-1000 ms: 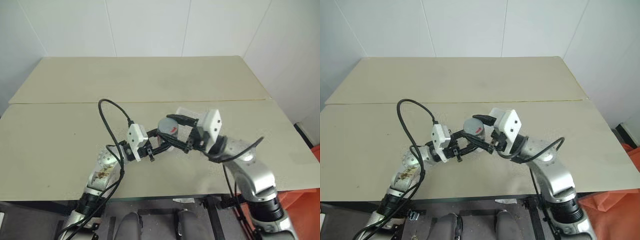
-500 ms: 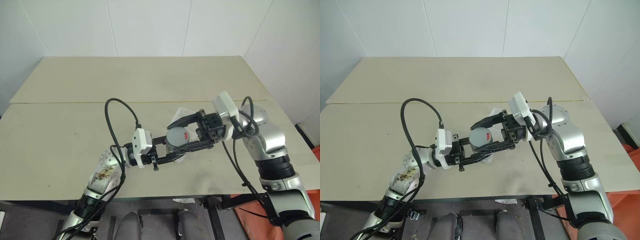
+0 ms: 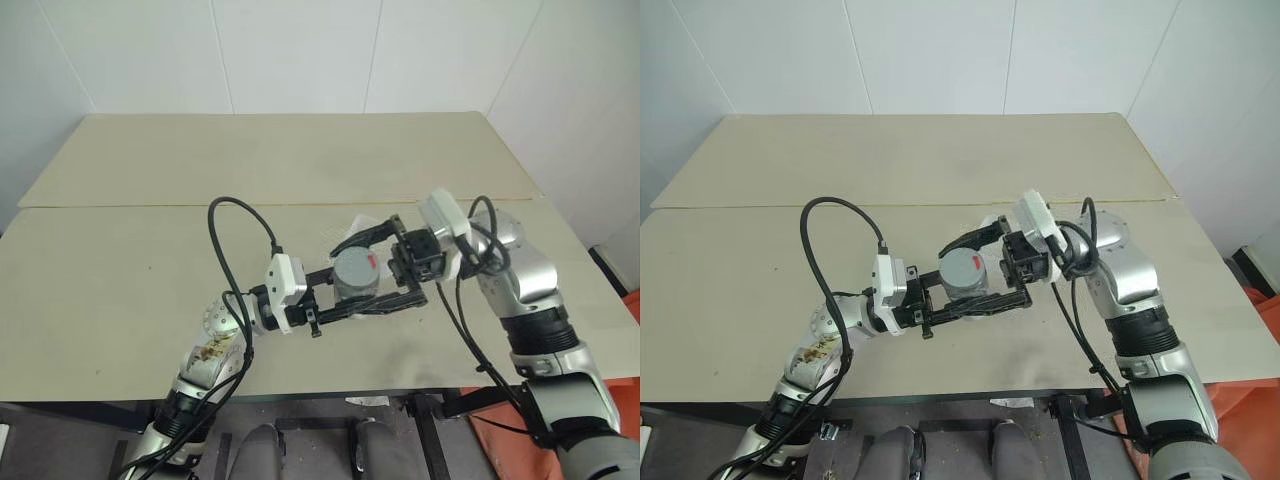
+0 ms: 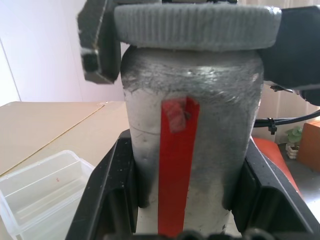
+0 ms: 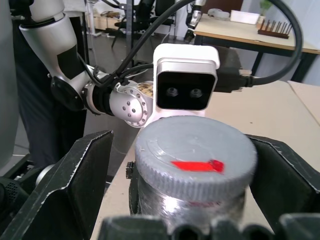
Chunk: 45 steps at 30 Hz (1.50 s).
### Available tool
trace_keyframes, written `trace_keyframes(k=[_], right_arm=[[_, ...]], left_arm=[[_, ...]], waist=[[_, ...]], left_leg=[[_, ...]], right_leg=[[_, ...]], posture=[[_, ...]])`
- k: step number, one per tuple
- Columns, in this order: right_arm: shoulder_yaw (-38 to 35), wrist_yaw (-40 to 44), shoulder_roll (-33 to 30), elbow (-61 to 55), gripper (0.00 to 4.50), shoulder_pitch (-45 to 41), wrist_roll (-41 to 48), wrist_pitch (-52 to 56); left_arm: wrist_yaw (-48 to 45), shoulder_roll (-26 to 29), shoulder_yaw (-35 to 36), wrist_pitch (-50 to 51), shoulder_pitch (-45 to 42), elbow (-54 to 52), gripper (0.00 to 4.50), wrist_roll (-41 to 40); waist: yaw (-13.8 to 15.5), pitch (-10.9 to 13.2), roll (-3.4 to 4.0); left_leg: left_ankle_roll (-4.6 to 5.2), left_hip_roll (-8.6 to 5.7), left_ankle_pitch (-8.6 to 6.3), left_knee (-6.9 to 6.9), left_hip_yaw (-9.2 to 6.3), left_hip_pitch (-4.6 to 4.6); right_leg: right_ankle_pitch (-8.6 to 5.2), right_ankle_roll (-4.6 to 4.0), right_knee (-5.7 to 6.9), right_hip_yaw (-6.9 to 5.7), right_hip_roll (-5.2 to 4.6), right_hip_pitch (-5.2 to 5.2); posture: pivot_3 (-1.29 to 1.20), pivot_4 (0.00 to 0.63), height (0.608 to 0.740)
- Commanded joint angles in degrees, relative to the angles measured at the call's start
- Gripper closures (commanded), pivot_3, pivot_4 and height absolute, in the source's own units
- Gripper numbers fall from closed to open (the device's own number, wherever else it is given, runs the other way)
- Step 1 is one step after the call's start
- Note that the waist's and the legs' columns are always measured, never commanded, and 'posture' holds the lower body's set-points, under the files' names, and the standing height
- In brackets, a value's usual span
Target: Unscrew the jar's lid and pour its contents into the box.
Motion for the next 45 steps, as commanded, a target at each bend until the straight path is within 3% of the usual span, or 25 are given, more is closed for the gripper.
trace_keyframes(k=[1, 16, 45], right_arm=[[-2.7, -1.4, -0.5, -2.2, 0.03, 0.1, 0.4, -1.2], [-1.1, -12.6, 2.7, -7.8, 0.03, 1.2, -4.4, -3.5], [-7.4, -10.0, -4.9, -1.2, 0.03, 2.5, -5.6, -7.6]], left_arm=[[-0.5, -0.3, 0.5, -1.9, -1.4, 0.2, 2.55, -0.1], [-0.9, -1.4, -0.2, -3.1, -2.8, 2.4, 2.55, 0.5], [-2.3, -0.4, 1.0, -6.3, -2.5, 5.8, 2.55, 1.0]], waist=[[0.0, 0.0, 0.0], [-0.1, 0.0, 0.0], [0.0, 0.0, 0.0]], left_leg=[[0.0, 0.0, 0.0, 0.0, 0.0, 0.0], [0.0, 0.0, 0.0, 0.01, 0.0, 0.01], [0.0, -0.01, 0.0, 0.0, 0.01, -0.02]], right_leg=[[0.0, 0.0, 0.0, 0.0, 0.0, 0.0], [0.0, 0.01, 0.02, 0.0, 0.0, 0.0], [0.03, -0.05, 0.0, 0.0, -0.01, 0.0]], posture=[[0.0, 0.15, 0.74], [0.0, 0.15, 0.74], [0.0, 0.15, 0.74]])
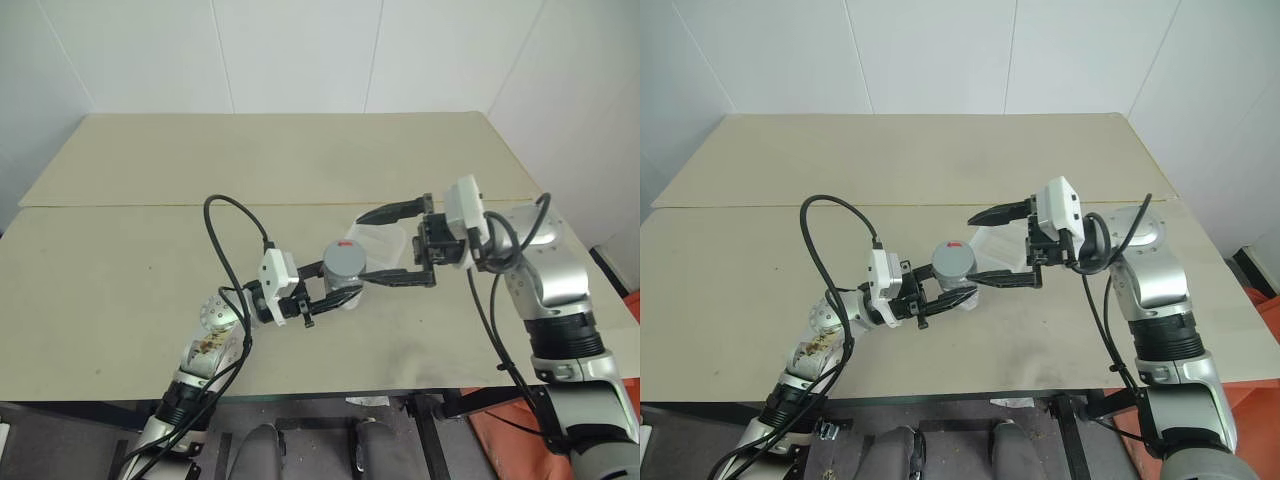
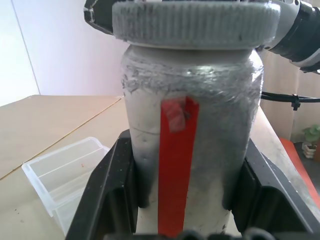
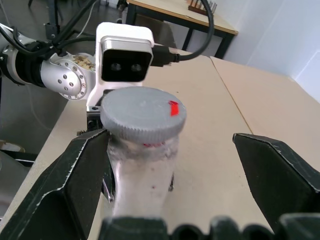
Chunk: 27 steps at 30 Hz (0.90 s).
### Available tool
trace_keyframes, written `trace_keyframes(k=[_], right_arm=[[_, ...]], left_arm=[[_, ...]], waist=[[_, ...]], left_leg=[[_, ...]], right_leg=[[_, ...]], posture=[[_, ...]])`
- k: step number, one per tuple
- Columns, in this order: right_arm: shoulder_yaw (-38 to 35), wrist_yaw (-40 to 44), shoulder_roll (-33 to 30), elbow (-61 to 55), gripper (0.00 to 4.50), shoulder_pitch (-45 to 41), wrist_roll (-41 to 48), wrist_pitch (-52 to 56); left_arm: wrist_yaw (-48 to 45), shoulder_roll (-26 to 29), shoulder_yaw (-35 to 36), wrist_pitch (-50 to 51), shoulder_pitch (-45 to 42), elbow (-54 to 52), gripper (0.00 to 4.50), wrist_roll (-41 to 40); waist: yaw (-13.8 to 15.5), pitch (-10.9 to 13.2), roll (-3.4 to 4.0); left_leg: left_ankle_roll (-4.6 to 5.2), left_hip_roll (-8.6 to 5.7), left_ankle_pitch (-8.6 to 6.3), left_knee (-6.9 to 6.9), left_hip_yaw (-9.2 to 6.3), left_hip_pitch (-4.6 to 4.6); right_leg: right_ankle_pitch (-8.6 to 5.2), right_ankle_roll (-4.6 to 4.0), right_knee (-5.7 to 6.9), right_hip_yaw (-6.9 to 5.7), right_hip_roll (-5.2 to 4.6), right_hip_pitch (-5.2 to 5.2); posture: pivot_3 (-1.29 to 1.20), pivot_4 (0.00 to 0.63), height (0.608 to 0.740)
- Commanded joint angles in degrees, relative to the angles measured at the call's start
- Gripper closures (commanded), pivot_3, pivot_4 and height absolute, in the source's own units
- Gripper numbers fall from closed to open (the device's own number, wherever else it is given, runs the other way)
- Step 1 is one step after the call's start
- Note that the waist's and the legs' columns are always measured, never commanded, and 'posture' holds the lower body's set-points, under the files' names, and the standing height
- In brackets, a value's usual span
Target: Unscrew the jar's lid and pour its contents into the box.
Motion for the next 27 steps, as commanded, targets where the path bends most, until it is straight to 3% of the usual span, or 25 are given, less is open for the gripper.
trace_keyframes(k=[1, 10, 18, 27], right_arm=[[-2.8, 0.4, -1.5, -0.8, 0.03, 0.3, 1.1, -1.3], [-2.7, 3.7, -4.6, -8.3, 0.03, 3.0, 5.1, 1.8], [0.3, -5.2, 2.8, -14.0, 0.03, 3.2, 3.9, 2.5], [4.7, -10.2, 7.5, -12.6, 0.03, 2.1, -0.7, 0.8]], left_arm=[[-1.1, -0.3, -0.7, -1.7, -0.7, -1.0, 2.55, 0.1], [-1.3, -0.8, -0.4, -2.0, -0.9, -0.2, 2.55, 0.8], [-1.0, -1.0, -0.7, -2.2, -0.9, -0.2, 2.55, 1.2], [-0.7, -1.1, -0.9, -2.2, -0.8, -0.5, 2.55, 1.3]], waist=[[0.0, 0.0, 0.0], [-0.1, 0.0, 0.0], [-0.1, 0.0, 0.0], [0.0, 0.0, 0.0]], left_leg=[[0.0, 0.0, 0.0, 0.0, 0.0, 0.0], [0.0, 0.0, 0.0, 0.0, 0.0, 0.01], [0.0, 0.01, 0.0, 0.03, -0.01, 0.03], [0.0, 0.0, 0.0, 0.02, 0.0, 0.0]], right_leg=[[0.0, 0.0, 0.0, 0.0, 0.0, 0.0], [-0.01, 0.02, 0.0, 0.01, 0.0, 0.0], [-0.04, 0.09, 0.04, 0.01, 0.01, 0.01], [0.0, 0.01, 0.01, 0.01, 0.0, 0.0]], posture=[[0.0, 0.15, 0.74], [0.0, 0.15, 0.74], [0.0, 0.15, 0.74], [0.0, 0.15, 0.74]])
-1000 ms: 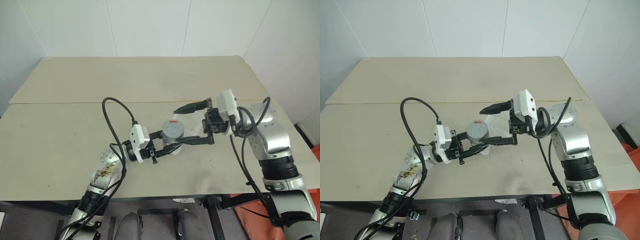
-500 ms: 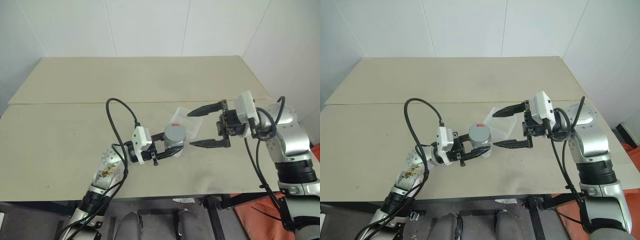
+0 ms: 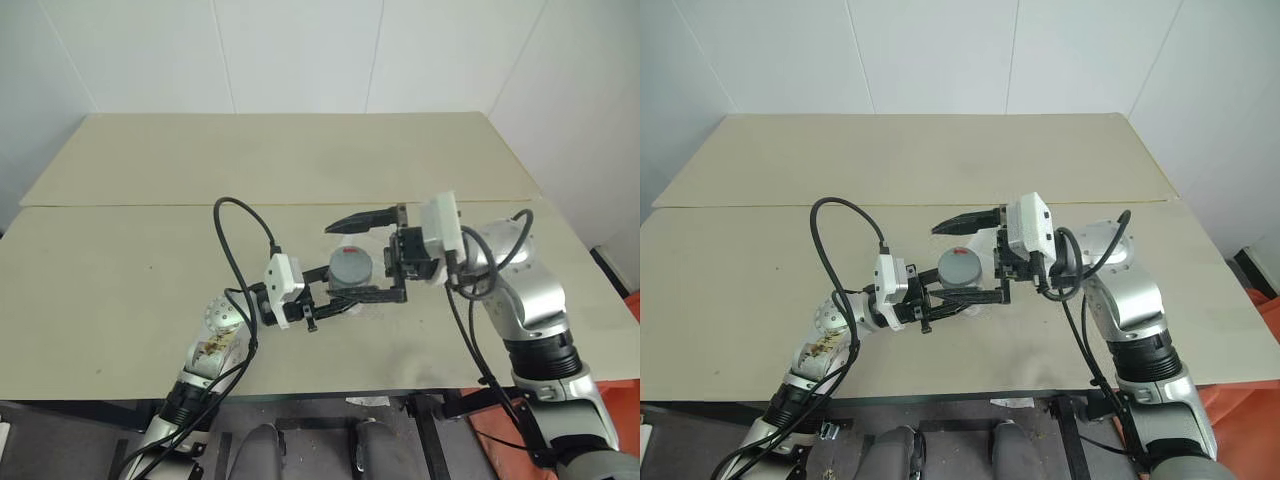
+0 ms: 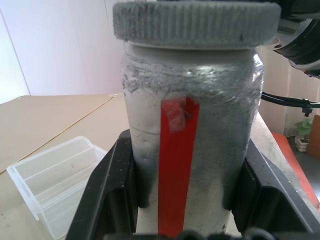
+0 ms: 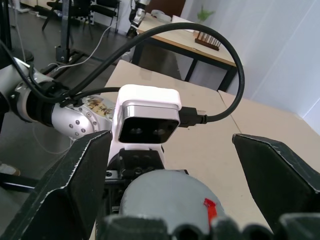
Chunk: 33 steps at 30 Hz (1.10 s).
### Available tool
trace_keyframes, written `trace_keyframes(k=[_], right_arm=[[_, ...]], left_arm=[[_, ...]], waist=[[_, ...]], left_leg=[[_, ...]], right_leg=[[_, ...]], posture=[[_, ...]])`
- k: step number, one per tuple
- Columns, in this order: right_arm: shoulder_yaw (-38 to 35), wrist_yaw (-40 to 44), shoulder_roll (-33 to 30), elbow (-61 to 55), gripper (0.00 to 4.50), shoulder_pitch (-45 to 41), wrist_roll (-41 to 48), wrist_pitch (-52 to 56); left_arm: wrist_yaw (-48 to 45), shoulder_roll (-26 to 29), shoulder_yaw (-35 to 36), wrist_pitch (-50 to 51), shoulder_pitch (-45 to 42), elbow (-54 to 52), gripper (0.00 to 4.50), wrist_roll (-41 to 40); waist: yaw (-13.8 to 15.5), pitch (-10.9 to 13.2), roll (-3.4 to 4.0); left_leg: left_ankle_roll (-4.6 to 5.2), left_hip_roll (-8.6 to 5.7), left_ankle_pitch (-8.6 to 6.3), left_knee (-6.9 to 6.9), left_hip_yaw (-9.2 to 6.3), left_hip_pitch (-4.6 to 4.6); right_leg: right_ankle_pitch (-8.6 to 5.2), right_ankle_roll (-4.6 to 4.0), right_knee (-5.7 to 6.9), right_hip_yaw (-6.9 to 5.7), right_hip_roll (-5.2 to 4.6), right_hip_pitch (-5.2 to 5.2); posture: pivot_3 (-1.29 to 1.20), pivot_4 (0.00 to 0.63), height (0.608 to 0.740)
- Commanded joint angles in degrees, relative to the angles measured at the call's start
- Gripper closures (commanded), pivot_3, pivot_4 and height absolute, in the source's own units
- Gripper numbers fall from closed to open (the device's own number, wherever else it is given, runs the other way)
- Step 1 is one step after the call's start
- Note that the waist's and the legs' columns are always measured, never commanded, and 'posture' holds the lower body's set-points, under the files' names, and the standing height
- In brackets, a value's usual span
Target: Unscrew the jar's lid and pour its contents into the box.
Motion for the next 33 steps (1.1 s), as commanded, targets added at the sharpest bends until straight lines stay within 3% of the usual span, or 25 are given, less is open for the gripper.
trace_keyframes(k=[1, 33], right_arm=[[0.3, -2.1, 0.9, 0.0, 0.03, -1.5, -1.8, -1.4], [-5.7, 1.2, -7.9, 6.7, 0.03, 0.9, -0.4, -3.7]], left_arm=[[0.2, -0.3, -0.1, -0.9, -0.7, -1.6, 2.55, -0.1], [-1.0, 0.5, 0.2, -1.9, -1.1, -0.3, 2.55, -0.2]], waist=[[0.0, 0.0, 0.0], [0.0, 0.0, 0.0]], left_leg=[[0.0, 0.0, 0.0, 0.0, 0.0, 0.0], [0.0, 0.0, 0.0, 0.0, 0.01, 0.01]], right_leg=[[-0.01, 0.01, 0.0, 0.0, 0.0, 0.0], [-0.01, 0.02, -0.01, 0.0, 0.0, 0.0]], posture=[[0.0, 0.15, 0.74], [0.0, 0.15, 0.74]])
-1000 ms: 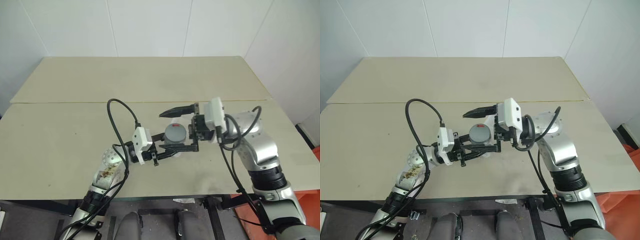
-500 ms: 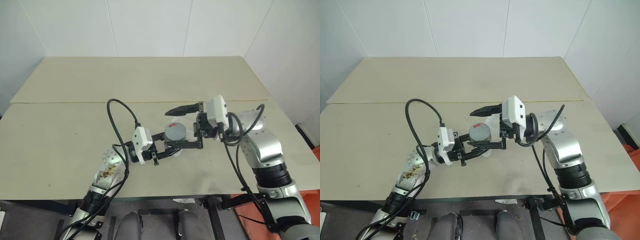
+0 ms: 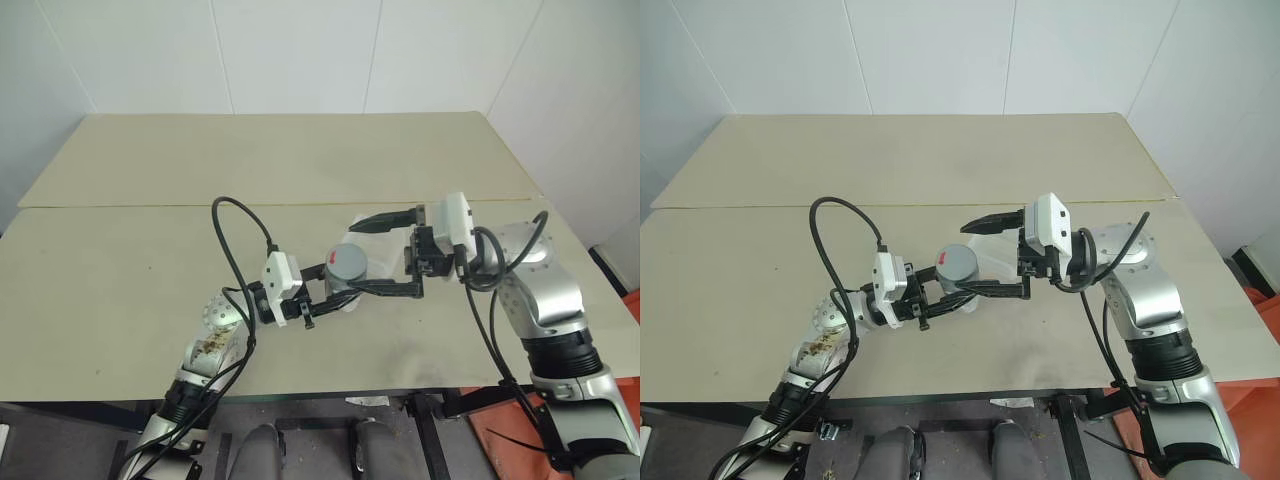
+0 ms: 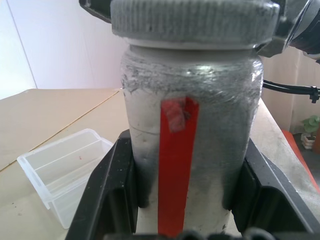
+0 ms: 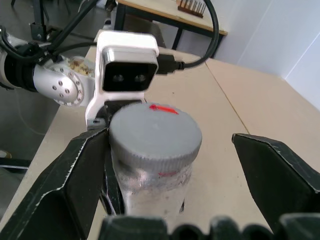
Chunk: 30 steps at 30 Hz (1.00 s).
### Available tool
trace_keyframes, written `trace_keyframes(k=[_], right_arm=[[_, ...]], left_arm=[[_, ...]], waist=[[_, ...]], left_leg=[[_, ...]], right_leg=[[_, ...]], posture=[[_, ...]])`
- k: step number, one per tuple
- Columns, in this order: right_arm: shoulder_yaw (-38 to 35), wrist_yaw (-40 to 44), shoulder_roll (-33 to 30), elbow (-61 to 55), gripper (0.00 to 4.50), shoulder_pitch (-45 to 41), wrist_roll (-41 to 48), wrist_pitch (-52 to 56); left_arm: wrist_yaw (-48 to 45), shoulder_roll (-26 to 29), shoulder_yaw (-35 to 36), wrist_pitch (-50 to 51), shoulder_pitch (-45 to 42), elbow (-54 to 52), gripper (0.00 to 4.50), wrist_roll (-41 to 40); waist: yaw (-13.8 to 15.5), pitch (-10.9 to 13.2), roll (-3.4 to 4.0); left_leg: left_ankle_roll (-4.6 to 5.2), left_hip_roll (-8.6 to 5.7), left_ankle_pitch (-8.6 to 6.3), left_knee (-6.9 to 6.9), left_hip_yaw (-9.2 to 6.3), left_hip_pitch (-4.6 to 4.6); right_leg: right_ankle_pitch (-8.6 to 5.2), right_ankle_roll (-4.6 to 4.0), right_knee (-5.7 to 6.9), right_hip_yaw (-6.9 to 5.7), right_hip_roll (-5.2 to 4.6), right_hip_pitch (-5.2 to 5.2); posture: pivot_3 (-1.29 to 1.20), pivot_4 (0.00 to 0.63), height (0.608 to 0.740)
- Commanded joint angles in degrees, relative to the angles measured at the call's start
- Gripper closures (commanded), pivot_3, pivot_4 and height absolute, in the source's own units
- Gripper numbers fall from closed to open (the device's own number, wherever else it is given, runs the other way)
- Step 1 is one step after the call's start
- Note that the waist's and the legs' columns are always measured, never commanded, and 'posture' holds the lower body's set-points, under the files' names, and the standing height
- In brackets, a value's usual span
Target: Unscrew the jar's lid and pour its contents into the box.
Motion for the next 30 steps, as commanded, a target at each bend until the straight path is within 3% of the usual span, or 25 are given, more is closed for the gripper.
trace_keyframes(k=[1, 18, 25, 30], right_arm=[[-3.6, -0.1, -1.2, 1.0, 0.03, -0.5, 0.2, -2.1], [-5.1, 3.7, -4.7, 4.1, 0.03, 0.2, -0.6, -3.9], [-5.5, 6.0, -6.8, -3.3, 0.03, 3.0, 5.5, 3.0], [-4.6, 1.3, -4.1, -7.8, 0.03, 2.9, 6.7, 6.7]], left_arm=[[-1.4, -0.1, -0.5, -1.7, -0.7, -1.5, 2.55, -0.4], [-1.8, 0.3, -0.3, -2.2, -0.4, -1.4, 2.55, 0.4], [-1.9, 0.1, -0.5, -2.5, -0.5, -1.1, 2.55, 0.7], [-1.8, -0.1, -0.6, -2.4, -0.6, -1.1, 2.55, 0.6]], waist=[[0.0, 0.0, 0.0], [0.0, 0.0, 0.0], [-0.1, 0.0, 0.0], [-0.1, 0.0, 0.0]], left_leg=[[0.0, 0.0, 0.0, 0.0, 0.0, -0.01], [0.0, 0.0, 0.0, 0.0, 0.0, 0.0], [0.0, -0.01, 0.0, -0.01, 0.0, -0.01], [0.0, 0.01, 0.0, 0.0, 0.0, 0.04]], right_leg=[[0.0, 0.0, 0.0, 0.0, 0.0, -0.01], [0.0, 0.0, 0.0, 0.0, 0.0, 0.0], [0.0, 0.0, 0.0, 0.0, 0.0, 0.0], [-0.03, 0.06, 0.04, 0.02, 0.01, 0.0]], posture=[[0.0, 0.15, 0.74], [0.0, 0.15, 0.74], [0.0, 0.15, 0.74], [0.0, 0.15, 0.74]])
